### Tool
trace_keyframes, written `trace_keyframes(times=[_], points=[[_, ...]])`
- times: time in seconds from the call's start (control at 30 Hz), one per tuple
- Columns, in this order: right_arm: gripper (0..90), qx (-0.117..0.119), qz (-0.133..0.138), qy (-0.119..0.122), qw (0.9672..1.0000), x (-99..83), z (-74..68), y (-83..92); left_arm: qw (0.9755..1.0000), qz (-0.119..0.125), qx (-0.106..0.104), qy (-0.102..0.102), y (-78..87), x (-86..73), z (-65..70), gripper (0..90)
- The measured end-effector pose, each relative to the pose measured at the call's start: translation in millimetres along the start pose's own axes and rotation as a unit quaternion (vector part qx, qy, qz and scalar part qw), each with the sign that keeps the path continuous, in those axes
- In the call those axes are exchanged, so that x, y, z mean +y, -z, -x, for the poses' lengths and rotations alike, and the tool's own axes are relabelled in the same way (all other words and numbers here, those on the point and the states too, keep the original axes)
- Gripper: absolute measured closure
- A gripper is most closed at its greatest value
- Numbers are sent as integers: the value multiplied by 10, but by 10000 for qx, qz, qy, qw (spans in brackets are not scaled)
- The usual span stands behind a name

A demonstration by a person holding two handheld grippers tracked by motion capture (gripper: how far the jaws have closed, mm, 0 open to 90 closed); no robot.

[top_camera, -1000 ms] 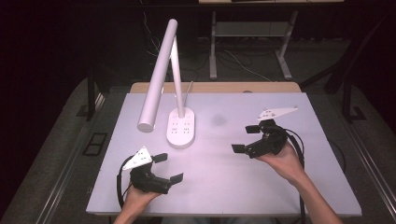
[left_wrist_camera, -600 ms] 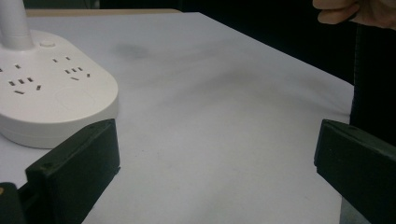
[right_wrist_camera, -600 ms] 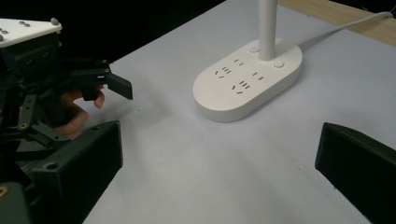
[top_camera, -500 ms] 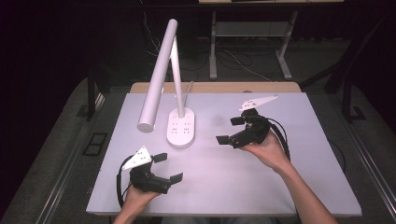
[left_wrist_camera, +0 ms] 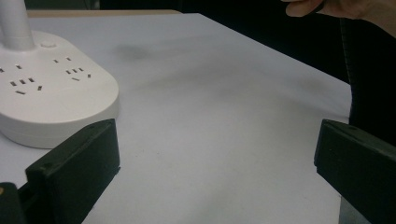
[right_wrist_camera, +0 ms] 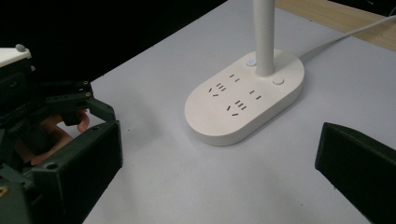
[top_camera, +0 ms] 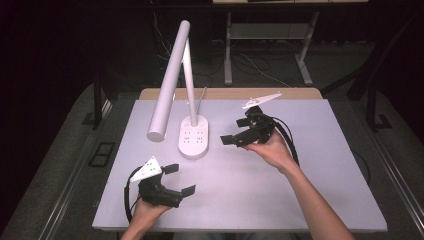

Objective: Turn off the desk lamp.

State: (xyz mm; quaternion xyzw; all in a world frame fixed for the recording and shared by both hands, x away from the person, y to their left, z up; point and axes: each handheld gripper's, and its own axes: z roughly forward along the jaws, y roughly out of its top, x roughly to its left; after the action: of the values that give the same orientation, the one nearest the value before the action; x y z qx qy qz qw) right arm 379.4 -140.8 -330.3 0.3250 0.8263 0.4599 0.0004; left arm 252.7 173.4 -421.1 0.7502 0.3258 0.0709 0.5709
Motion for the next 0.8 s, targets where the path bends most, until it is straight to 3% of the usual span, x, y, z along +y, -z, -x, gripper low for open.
trace_keyframes(times=[0.57, 0.8], points=[[7, 76, -114, -173, 9998, 190, 142, -411, 10000, 24, -18, -4, 8, 2, -2, 0], [8, 82, -104, -117, 9998, 282, 160, -566, 10000, 23, -42, 1, 10, 5, -12, 0]])
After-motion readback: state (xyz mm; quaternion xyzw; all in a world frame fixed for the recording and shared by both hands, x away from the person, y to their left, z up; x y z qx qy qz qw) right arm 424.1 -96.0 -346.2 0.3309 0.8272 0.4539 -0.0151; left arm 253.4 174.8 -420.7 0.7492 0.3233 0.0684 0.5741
